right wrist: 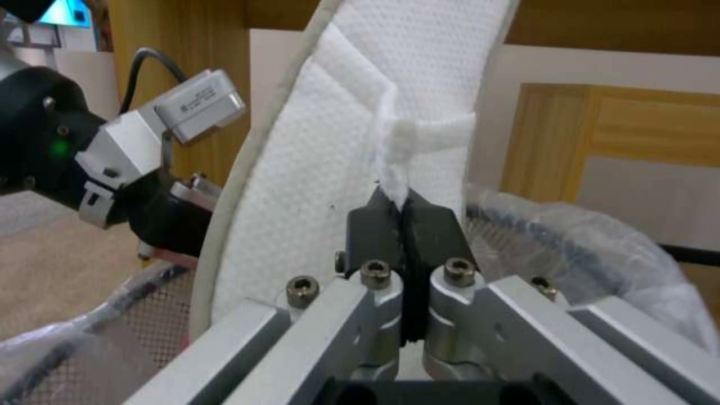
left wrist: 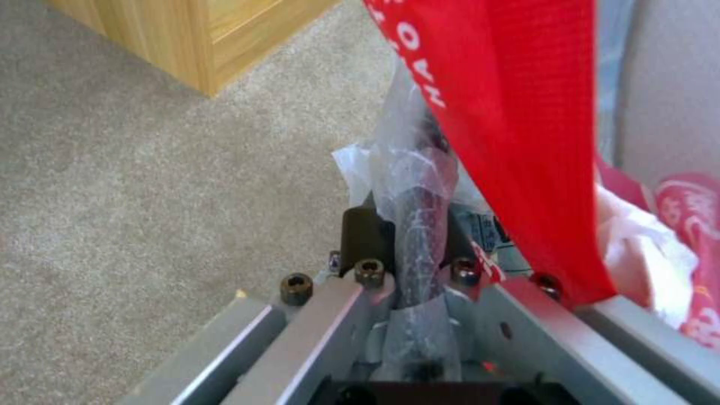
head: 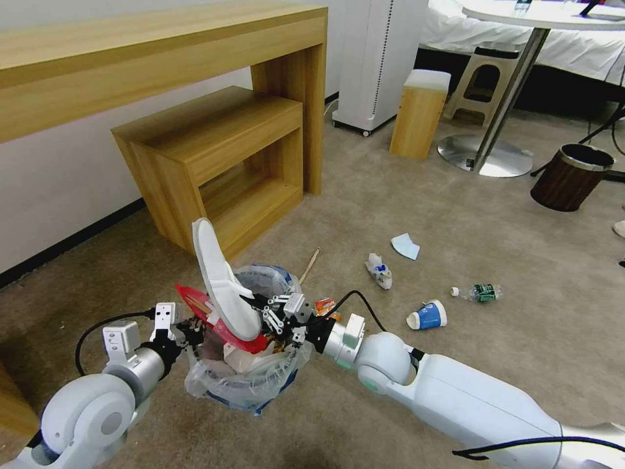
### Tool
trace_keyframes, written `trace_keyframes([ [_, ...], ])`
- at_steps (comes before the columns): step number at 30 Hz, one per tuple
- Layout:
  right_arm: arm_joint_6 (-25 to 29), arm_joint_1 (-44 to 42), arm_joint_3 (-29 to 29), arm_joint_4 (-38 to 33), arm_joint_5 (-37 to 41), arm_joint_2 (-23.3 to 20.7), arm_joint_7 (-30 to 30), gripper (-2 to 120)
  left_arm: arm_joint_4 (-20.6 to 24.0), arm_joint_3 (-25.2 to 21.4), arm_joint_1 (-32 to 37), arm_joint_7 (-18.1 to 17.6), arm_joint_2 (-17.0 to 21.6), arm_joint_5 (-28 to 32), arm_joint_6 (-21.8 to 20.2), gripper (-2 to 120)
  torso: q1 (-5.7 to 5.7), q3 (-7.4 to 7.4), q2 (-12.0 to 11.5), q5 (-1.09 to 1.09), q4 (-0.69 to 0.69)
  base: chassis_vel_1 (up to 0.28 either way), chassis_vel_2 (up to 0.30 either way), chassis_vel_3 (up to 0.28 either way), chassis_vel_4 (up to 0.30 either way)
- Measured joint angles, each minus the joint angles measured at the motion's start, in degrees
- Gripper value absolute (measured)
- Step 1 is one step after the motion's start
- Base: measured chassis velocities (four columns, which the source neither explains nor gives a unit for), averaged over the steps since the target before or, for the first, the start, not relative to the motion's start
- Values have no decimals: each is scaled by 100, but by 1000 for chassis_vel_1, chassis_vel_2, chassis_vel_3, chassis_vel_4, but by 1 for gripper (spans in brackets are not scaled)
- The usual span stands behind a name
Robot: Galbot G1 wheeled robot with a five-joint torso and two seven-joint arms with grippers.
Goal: Pick up the trash bin and place the garbage on the floor into it.
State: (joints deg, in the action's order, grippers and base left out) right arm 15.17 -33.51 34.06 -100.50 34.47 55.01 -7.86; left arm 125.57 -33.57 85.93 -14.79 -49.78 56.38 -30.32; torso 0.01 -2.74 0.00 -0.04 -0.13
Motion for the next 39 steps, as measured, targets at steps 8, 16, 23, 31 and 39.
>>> trace_keyframes([
  [8,6,23,-70,-36,-7,-79,-107,17,-35,-7,-34,-1,26,45,9,0,0,0,0,0,0,0,0,0,0],
  [16,15,-6,-160,-76,-26,-124,-163,45,-39,-34,-53,-13,48,91,15,0,0,0,0,0,0,0,0,0,0],
  [23,16,-21,-206,-140,-23,-168,-189,68,-83,-62,-75,-28,49,111,15,0,0,0,0,0,0,0,0,0,0],
  [31,80,-121,-352,-143,-70,-226,-211,96,-93,-94,-79,-29,9,114,29,0,0,0,0,0,0,0,0,0,0],
  [39,120,-246,-552,-165,-106,-252,-217,100,-58,-203,-107,-73,43,226,32,0,0,0,0,0,0,0,0,0,0],
])
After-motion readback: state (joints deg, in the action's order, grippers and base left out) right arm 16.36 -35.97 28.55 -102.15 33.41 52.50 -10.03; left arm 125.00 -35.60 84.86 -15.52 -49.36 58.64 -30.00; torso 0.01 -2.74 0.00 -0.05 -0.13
